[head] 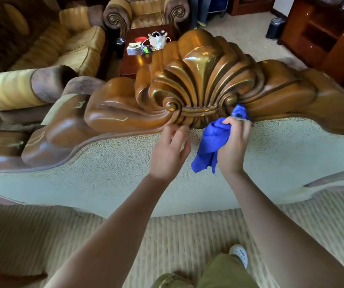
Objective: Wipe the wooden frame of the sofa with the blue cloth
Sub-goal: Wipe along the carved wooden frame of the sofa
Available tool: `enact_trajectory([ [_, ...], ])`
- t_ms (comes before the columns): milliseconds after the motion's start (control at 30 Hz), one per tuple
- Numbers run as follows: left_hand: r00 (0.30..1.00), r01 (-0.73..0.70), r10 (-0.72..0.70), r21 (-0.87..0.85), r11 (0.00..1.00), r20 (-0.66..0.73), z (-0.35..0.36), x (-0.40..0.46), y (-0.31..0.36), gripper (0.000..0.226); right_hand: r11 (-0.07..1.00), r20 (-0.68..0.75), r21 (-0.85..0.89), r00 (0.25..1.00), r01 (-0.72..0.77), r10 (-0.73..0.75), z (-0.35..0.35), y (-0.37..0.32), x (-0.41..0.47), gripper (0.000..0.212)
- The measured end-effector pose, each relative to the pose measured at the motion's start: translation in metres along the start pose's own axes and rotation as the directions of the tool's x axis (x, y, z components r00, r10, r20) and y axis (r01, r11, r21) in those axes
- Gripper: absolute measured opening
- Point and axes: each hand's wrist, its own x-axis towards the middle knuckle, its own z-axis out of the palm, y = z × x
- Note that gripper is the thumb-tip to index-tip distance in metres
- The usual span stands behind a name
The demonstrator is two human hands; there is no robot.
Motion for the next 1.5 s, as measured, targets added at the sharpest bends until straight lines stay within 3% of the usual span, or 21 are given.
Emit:
enact_trajectory([
  [100,0.961,0.206,-0.185,-0.084,0.975,0.204,0.02,-0.006,0.009,0.04,0.999,-0.033,-0.024,0.999,-0.035,0.034,-0.004,-0.007,0.002,0.027],
  [167,0.91,0.376,-0.319,-0.2,0.905,0.266,0.026,-0.002,0.025,0.037,0.994,-0.104,-0.067,0.991,-0.09,0.082,-0.009,-0.015,0.004,0.018],
  [233,0.839,0.502,-0.402,-0.24,0.831,0.366,0.03,0.007,0.043,0.035,0.965,-0.271,-0.179,0.953,-0.192,0.139,-0.017,-0.018,0.013,0.019],
  [267,0.79,0.558,-0.425,-0.231,0.797,0.442,0.03,0.013,0.052,0.039,0.94,-0.308,-0.158,0.919,-0.303,0.244,-0.022,-0.021,0.018,0.019],
  [333,0.667,0.7,-0.459,-0.283,0.656,0.586,0.033,0.025,0.065,0.046,0.882,-0.297,-0.1,0.86,-0.461,0.416,-0.027,-0.021,0.026,0.017],
  [400,0.557,0.825,-0.46,-0.398,0.402,0.691,0.036,0.036,0.073,0.042,0.898,-0.205,-0.044,0.884,-0.438,0.421,-0.025,-0.024,0.028,0.021],
  [433,0.537,0.843,-0.459,-0.447,0.298,0.708,0.035,0.04,0.075,0.038,0.903,-0.143,0.01,0.894,-0.428,0.425,-0.022,-0.024,0.025,0.027],
  [500,0.569,0.815,-0.491,-0.534,0.225,0.66,0.03,0.045,0.075,0.033,0.908,-0.077,0.049,0.904,-0.417,0.42,-0.017,-0.03,0.025,0.03],
  [567,0.623,0.751,-0.554,-0.62,0.227,0.552,0.024,0.046,0.073,0.032,0.907,-0.076,0.09,0.906,-0.41,0.417,-0.011,-0.041,0.025,0.027],
  [633,0.661,0.692,-0.631,-0.655,0.303,0.406,0.019,0.041,0.067,0.033,0.924,-0.055,0.117,0.927,-0.364,0.372,-0.004,-0.055,0.022,0.027],
  [700,0.673,0.653,-0.682,-0.661,0.368,0.285,0.017,0.035,0.06,0.039,0.944,-0.008,0.11,0.949,-0.312,0.314,0.005,-0.069,0.015,0.024],
  [733,0.661,0.649,-0.701,-0.673,0.355,0.267,0.016,0.032,0.057,0.04,0.946,0.001,0.105,0.951,-0.306,0.308,0.008,-0.073,0.013,0.021],
  [833,0.633,0.675,-0.727,-0.65,0.349,0.266,0.014,0.032,0.053,0.044,0.933,-0.003,0.105,0.938,-0.343,0.345,0.009,-0.077,0.014,0.02],
  [933,0.625,0.709,-0.697,-0.63,0.318,0.352,0.013,0.033,0.054,0.048,0.899,0.05,0.134,0.908,-0.418,0.415,0.002,-0.071,0.014,0.026],
  [1000,0.601,0.732,-0.688,-0.626,0.269,0.407,0.013,0.033,0.054,0.044,0.848,0.072,0.177,0.866,-0.5,0.495,0.002,-0.064,0.012,0.027],
  [1067,0.579,0.758,-0.7,-0.593,0.273,0.417,0.011,0.031,0.053,0.04,0.781,0.101,0.209,0.807,-0.589,0.582,0.002,-0.065,0.008,0.014],
  [1233,0.555,0.698,-0.766,-0.682,0.217,0.325,-0.004,0.028,0.048,0.034,0.817,0.173,0.173,0.833,-0.55,0.525,0.012,-0.093,0.005,0.033],
  [1300,0.568,0.68,-0.773,-0.692,0.244,0.285,-0.012,0.032,0.044,0.036,0.793,0.163,0.201,0.818,-0.575,0.552,0.018,-0.102,0.009,0.028],
  [1367,0.587,0.687,-0.756,-0.672,0.277,0.289,-0.018,0.037,0.043,0.035,0.756,0.16,0.255,0.797,-0.603,0.583,0.019,-0.107,0.01,0.029],
  [1500,0.551,0.729,-0.752,-0.647,0.224,0.362,-0.016,0.038,0.054,0.031,0.723,0.174,0.276,0.773,-0.633,0.611,0.013,-0.1,0.015,0.025],
])
